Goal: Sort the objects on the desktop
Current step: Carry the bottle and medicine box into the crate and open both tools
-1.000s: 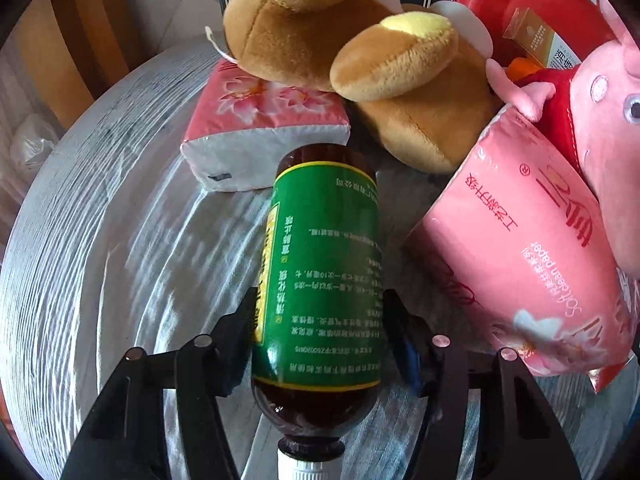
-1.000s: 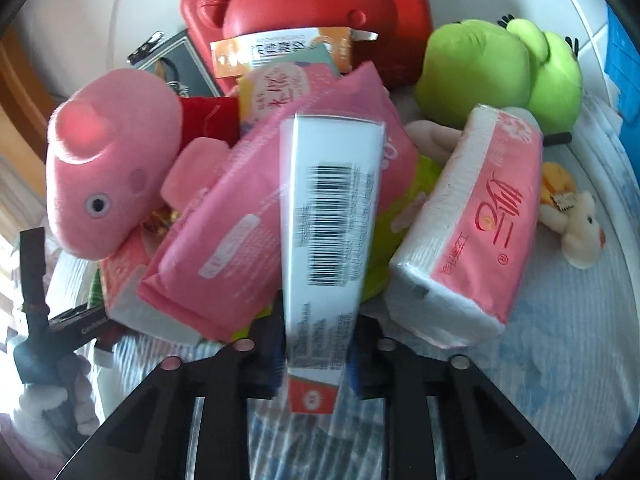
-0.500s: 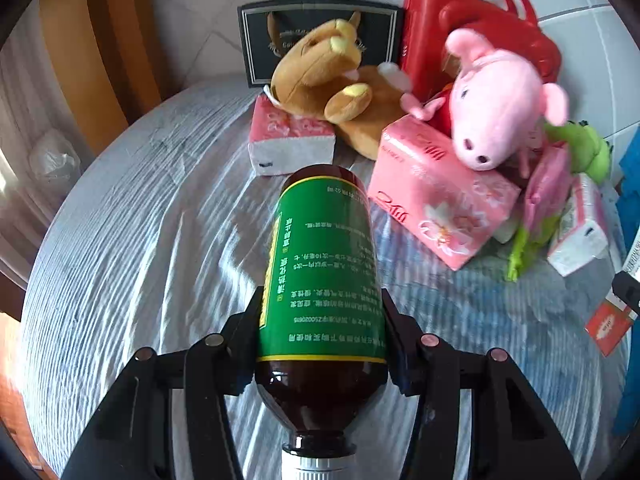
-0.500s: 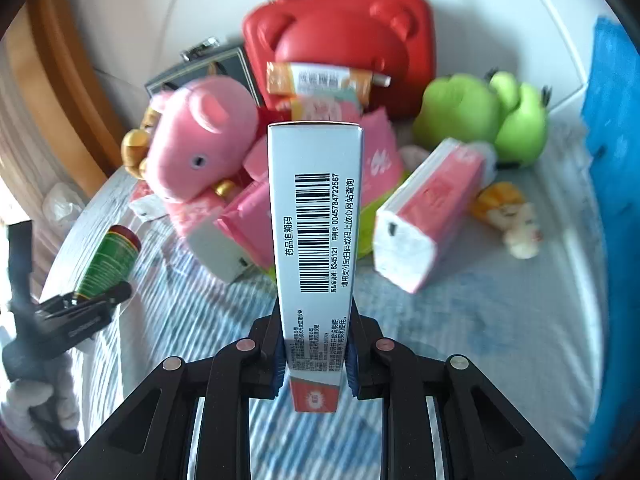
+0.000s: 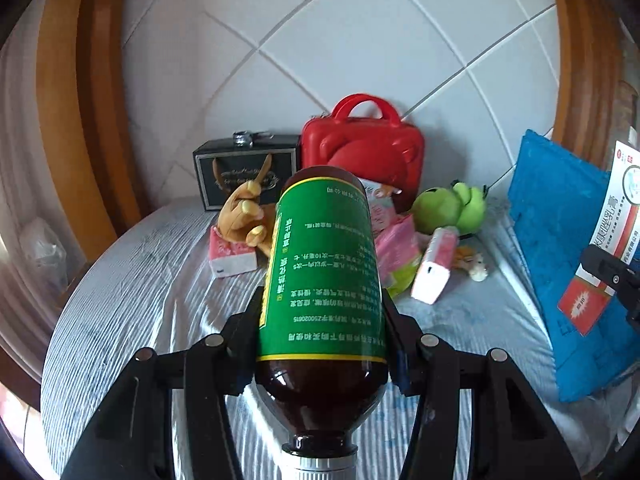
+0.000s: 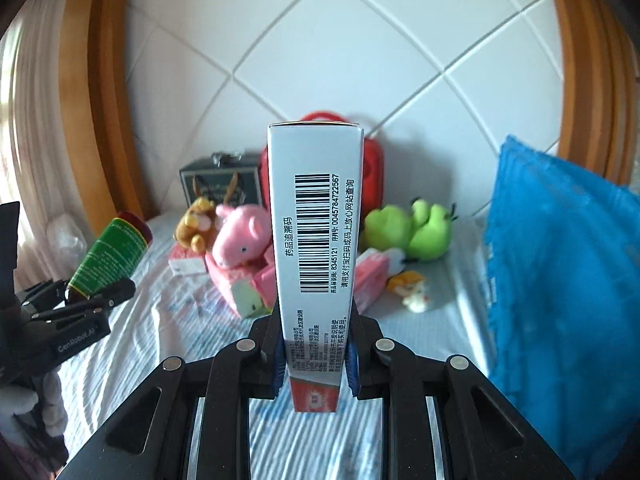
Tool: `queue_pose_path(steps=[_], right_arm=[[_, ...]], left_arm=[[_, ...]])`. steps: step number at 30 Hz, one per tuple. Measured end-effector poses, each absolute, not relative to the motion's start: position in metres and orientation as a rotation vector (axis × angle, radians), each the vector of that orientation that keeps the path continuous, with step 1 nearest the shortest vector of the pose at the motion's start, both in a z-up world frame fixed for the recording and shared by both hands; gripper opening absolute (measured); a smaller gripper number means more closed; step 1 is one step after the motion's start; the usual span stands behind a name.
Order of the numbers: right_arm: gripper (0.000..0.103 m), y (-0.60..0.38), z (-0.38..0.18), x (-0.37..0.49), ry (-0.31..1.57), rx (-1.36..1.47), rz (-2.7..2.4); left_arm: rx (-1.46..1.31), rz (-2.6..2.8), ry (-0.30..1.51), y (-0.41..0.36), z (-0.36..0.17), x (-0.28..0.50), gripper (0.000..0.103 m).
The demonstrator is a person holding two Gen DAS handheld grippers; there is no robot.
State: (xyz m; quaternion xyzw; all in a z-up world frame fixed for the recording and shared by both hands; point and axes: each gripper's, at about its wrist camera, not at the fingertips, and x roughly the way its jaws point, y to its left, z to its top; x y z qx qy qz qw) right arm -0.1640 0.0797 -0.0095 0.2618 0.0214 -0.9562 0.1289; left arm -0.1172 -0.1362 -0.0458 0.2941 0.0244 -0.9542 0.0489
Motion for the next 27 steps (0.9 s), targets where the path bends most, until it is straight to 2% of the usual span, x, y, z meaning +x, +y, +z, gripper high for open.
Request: queue_pose_path(steps=[13,27], right_arm=[[0.023,0.205,0.065,-0.092,-0.033,0.444,-3.110],[0.023,0.341,0.081,-0.073,-0.154,0.392,-3.350]], left_arm=[[0.716,-3.215,-0.012,-0.004,0.023,-0.095,0.051],[0.586,-3.496,-0.153,0.175,0.081,-0.107,0.051]])
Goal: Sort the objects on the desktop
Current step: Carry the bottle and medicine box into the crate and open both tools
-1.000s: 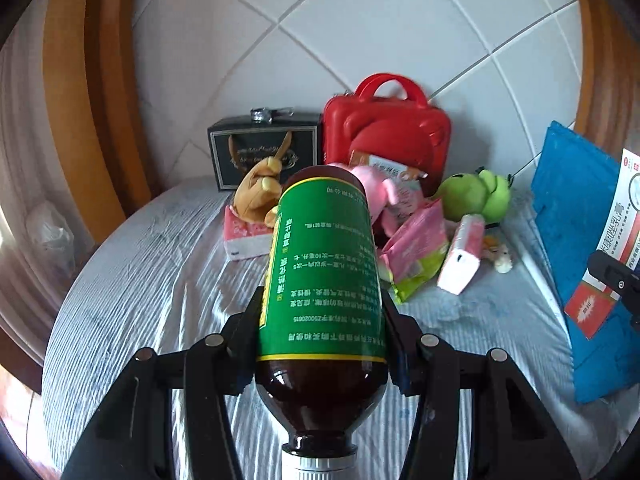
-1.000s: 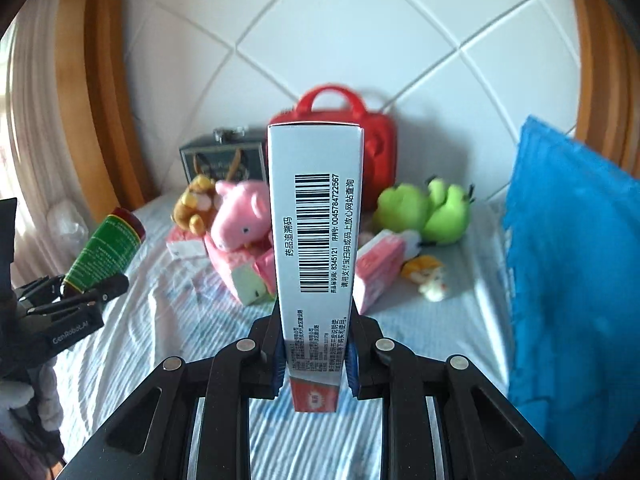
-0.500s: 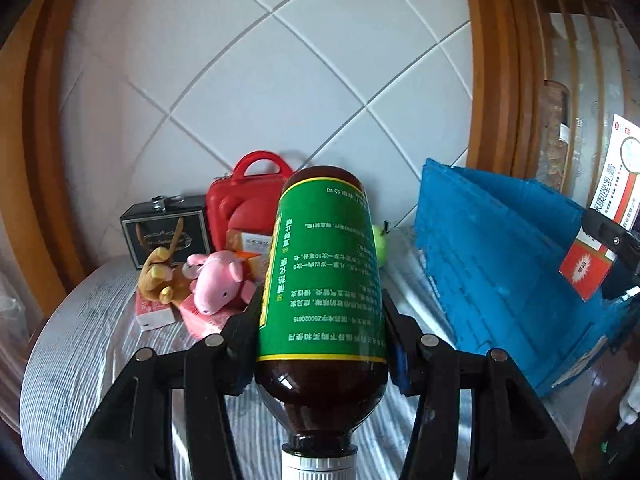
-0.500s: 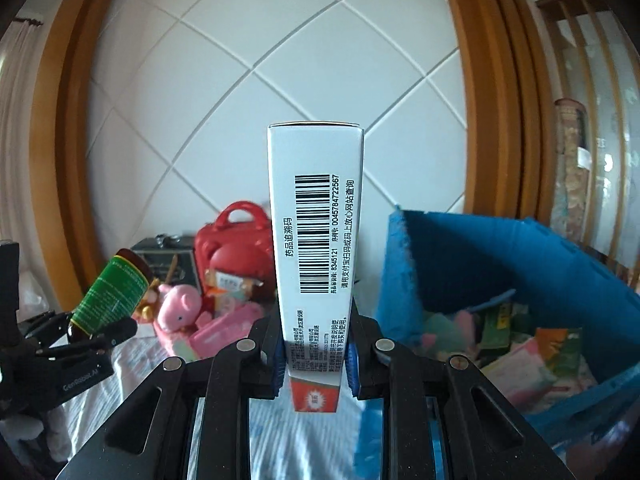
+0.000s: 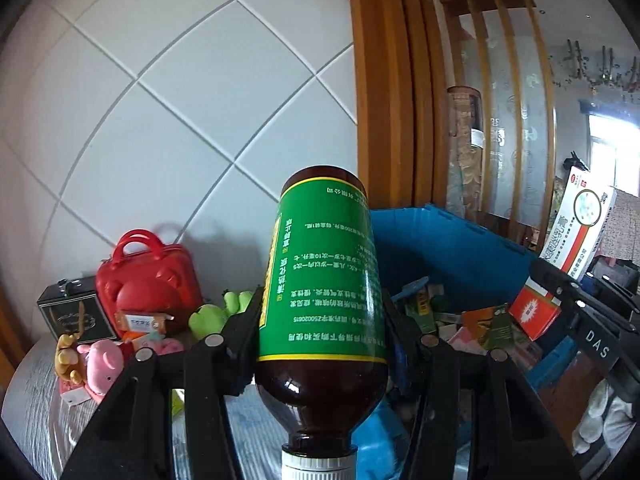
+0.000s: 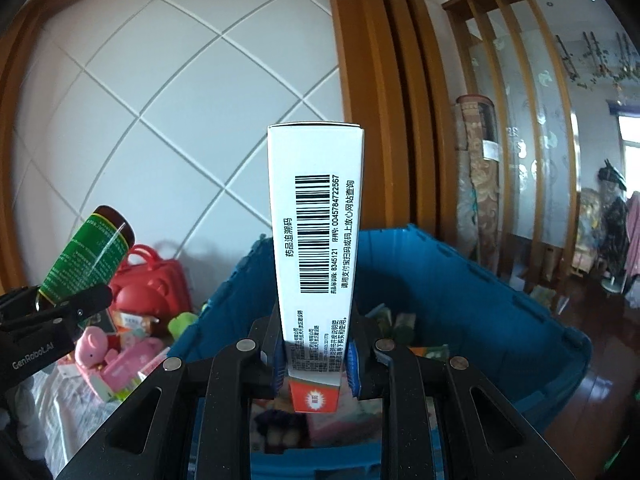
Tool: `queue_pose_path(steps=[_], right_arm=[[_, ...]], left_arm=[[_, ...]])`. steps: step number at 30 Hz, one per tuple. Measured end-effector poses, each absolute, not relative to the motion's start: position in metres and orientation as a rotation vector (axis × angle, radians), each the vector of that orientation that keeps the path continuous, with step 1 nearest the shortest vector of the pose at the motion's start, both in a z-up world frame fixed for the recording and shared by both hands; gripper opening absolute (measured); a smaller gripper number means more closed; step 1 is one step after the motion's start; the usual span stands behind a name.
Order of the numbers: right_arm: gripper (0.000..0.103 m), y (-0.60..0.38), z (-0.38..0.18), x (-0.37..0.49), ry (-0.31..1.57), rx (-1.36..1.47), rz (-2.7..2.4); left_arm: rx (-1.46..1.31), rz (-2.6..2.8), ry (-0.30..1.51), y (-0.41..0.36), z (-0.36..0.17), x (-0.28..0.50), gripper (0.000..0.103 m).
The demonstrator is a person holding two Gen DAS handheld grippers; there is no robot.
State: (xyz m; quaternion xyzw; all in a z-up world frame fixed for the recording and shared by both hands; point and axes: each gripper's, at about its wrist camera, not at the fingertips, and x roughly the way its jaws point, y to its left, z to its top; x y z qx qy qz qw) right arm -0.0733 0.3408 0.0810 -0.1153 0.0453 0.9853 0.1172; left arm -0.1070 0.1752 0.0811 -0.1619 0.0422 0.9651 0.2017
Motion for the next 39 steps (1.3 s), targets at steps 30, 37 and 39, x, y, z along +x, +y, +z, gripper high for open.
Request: queue_pose_path(steps=[30,37,39], right_arm=[[0.023,0.480,0.118,-0.269,0.184,-0.868,2.742],[0.023,0.508,0.059,-0.314,0.310,-1.013,2.668],[0.023,0.512,0.044,-0.325,0.303,-1.088,2.638]], left_arm=[[-0.779,2.631,0.286,0.375,0.097,-0.284,0.051],[-1.001,2.510,0.359,0.397,0.045,-0.313,0.051],[-0.990,2.512,0.359,0.397,0.046,-0.313,0.051]])
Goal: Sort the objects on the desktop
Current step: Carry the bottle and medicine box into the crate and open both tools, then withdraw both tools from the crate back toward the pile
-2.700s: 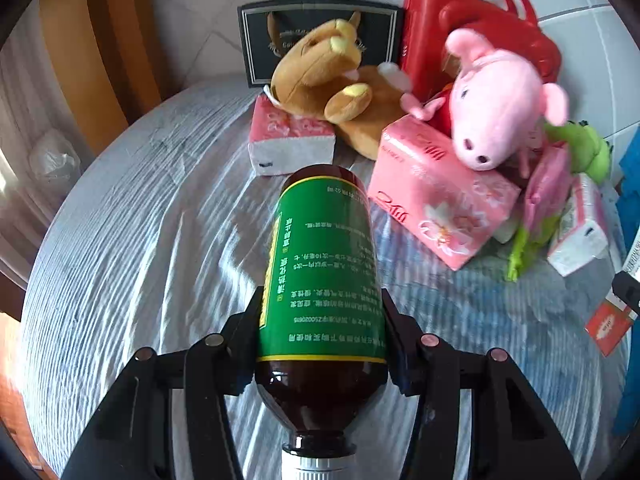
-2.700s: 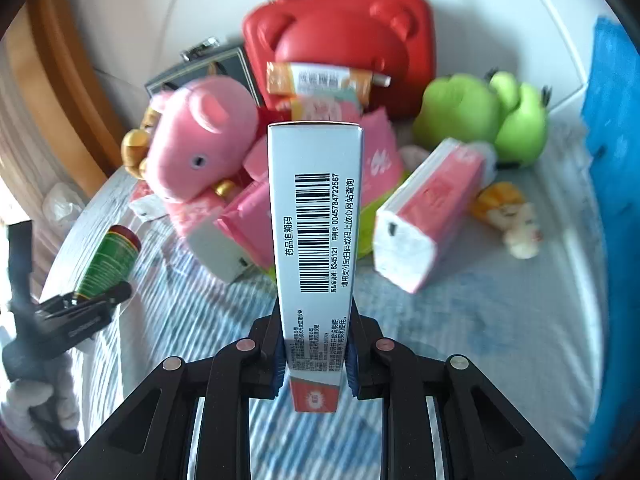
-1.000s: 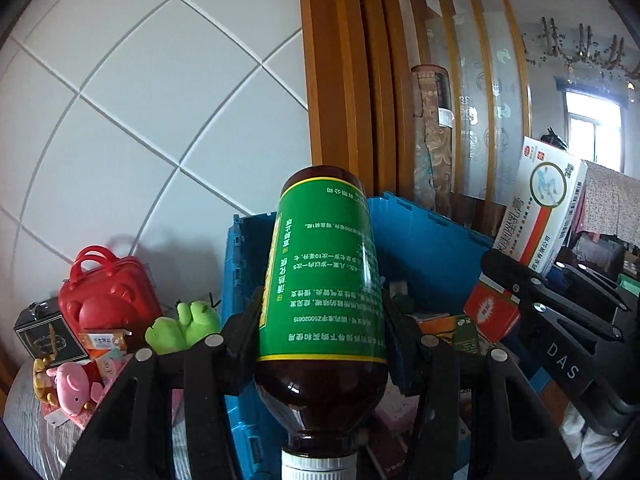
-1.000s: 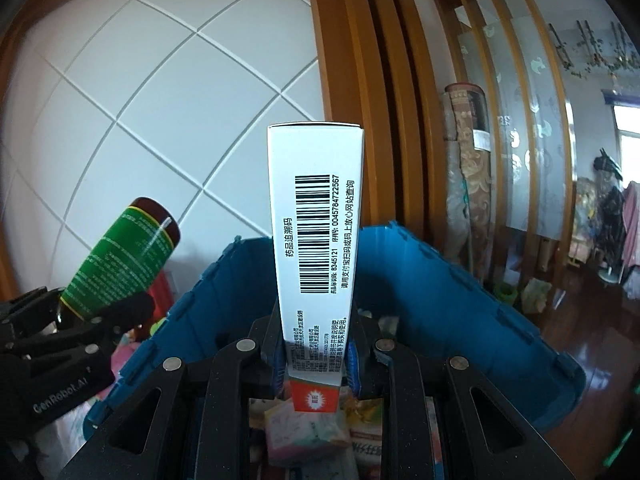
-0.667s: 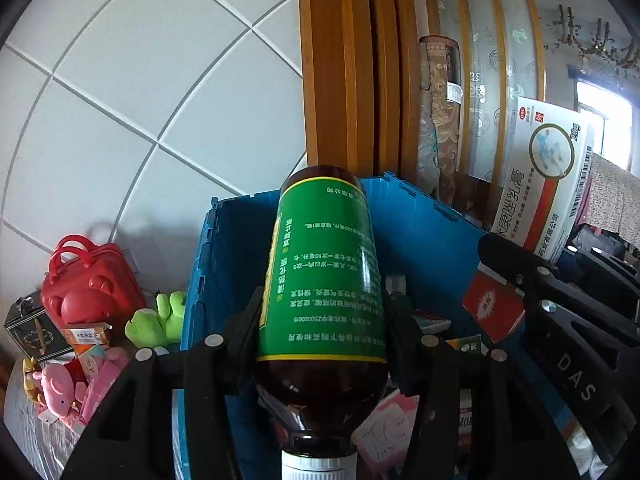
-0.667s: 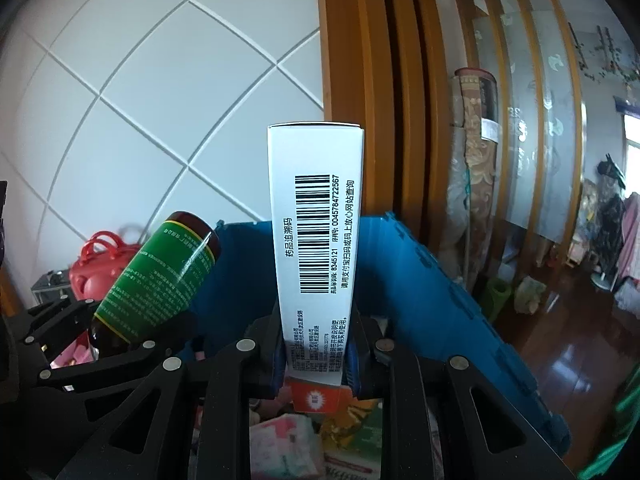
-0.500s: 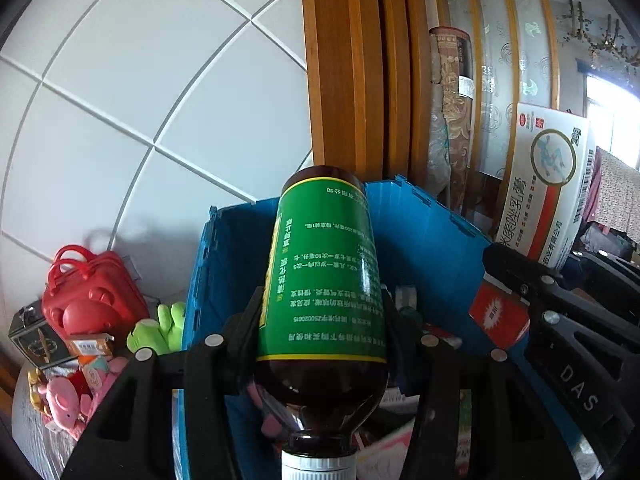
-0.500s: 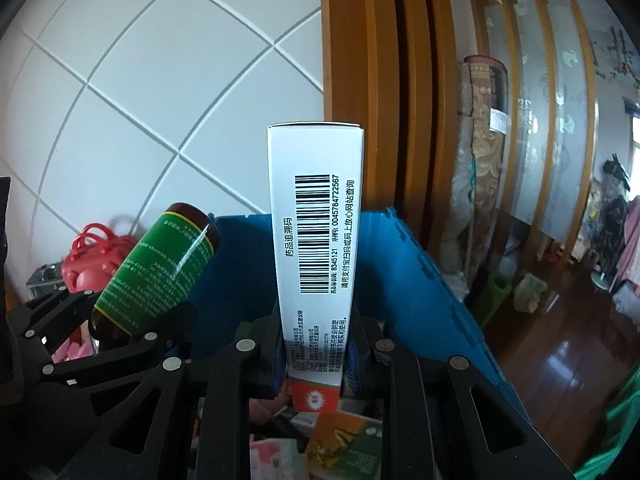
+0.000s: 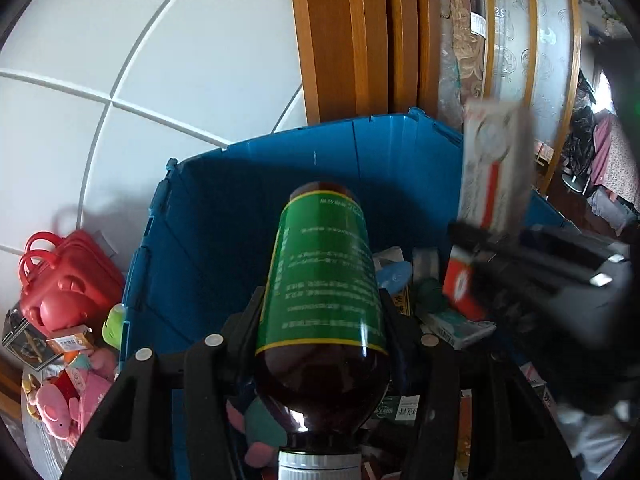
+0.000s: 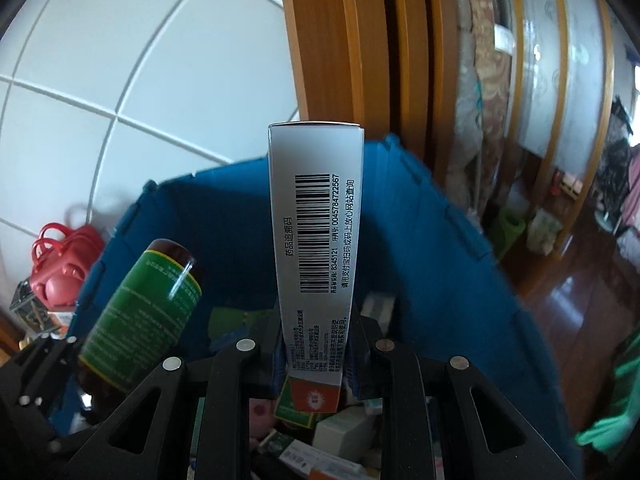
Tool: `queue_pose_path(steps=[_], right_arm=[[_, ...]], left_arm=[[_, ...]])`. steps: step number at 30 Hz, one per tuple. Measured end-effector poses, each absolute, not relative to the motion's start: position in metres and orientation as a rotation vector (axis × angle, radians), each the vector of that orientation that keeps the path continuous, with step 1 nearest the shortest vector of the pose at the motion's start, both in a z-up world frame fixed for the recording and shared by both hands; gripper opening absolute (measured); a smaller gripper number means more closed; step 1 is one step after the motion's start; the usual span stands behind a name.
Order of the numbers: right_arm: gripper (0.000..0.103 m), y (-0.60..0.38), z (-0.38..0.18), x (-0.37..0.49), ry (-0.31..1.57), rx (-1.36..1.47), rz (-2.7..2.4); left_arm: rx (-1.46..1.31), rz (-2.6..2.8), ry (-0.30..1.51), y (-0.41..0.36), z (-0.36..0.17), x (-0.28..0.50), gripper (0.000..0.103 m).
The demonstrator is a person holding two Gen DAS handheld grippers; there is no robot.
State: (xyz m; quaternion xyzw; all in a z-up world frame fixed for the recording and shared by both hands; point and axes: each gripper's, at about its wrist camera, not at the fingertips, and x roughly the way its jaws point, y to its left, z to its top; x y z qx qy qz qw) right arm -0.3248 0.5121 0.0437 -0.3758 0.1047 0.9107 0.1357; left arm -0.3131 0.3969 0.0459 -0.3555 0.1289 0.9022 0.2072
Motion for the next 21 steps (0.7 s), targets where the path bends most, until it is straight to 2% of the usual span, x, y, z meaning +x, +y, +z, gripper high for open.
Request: queue_pose_path(steps=[7,9,15,18,21], right_arm=[[0.023,0.504,0.029,-0.324,0.133,-1.118,2.580],[0.023,0.502,0.023,-0.326,0.105,-1.148,2.566],[0.024,0.508,0.021,-0.326,0.124,-1.158,2.548],[0.033,0.511,0.020,-0.325,0.144,-1.163,2.544],[0.055,0.512,0.020,-0.327,0.151,-1.175,2.538]], left_arm=[[-1.071,2.514,0.349,0.393,0.035,-0.318,0.052],[-1.078,2.520,0.356,0.390,0.032,-0.318,0.055],[-1.124,2.516,0.332,0.383,0.026,-0.324,0.057],[-1.150,2.512,0.333,0.382,0.023,-0.326,0.057],[-1.157,2.505,0.337,0.382,0.021,-0.326,0.057]])
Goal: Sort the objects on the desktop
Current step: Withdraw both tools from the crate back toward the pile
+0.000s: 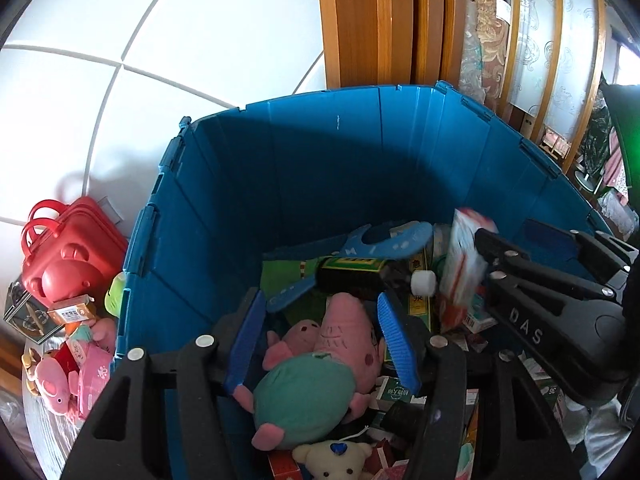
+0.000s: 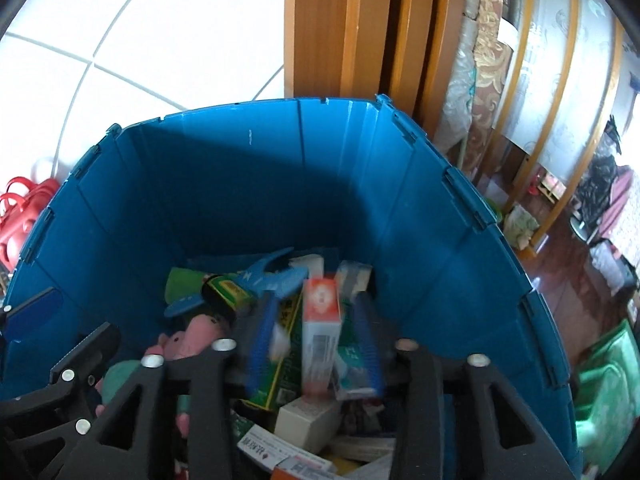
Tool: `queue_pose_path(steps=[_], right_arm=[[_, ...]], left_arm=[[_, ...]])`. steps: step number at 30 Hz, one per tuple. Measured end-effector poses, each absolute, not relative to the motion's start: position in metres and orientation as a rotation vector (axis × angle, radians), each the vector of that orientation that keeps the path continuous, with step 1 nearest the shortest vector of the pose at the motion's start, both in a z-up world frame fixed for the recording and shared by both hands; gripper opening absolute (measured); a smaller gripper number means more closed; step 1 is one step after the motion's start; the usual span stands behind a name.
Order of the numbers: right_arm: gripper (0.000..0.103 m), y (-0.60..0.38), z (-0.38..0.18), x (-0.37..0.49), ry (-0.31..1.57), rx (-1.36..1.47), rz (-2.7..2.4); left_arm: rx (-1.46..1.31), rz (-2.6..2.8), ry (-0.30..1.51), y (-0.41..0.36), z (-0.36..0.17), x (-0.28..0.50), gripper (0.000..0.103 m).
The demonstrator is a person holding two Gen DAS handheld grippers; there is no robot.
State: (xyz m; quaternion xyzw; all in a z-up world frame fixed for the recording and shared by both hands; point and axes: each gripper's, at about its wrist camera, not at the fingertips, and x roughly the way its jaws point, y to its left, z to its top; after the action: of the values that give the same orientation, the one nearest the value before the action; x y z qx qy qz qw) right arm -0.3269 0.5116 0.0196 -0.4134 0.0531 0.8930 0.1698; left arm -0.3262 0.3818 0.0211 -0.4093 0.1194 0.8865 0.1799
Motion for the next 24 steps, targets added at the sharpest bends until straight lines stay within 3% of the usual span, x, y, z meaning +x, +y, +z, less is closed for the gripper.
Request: queue_pose_path(steps=[3,7,9,17,24], right_arm=[[0.067,0.511,0.020,-0.327,0.151,-1.180,2.539],[0.094,0.514,0.019,-0.328,0.147,-1.184,2.503],[0.103,0.520,0.018,-0.329,0.175,-1.193,2.481],[0.103,0.525,0.022,-0.324,0.262,-1.188,2.513],[0.103,0.520,0.038,-0.314,0.331,-1.115,2.608]], left_arm=[[-1.154,2.506,0.345,0.382,0.020,-0.325,0.057],[-1.163,2.507,0.339,0.382,0.021,-0.326,0.057],[-1.168,2.506,0.335,0.382,0.021,-0.328,0.058],[-1.132,2.525,0.351,0.380,0.026,-0.321,0.058],[-0.973,2.615,0.201,0.351,0.062,-0.300,0.058]])
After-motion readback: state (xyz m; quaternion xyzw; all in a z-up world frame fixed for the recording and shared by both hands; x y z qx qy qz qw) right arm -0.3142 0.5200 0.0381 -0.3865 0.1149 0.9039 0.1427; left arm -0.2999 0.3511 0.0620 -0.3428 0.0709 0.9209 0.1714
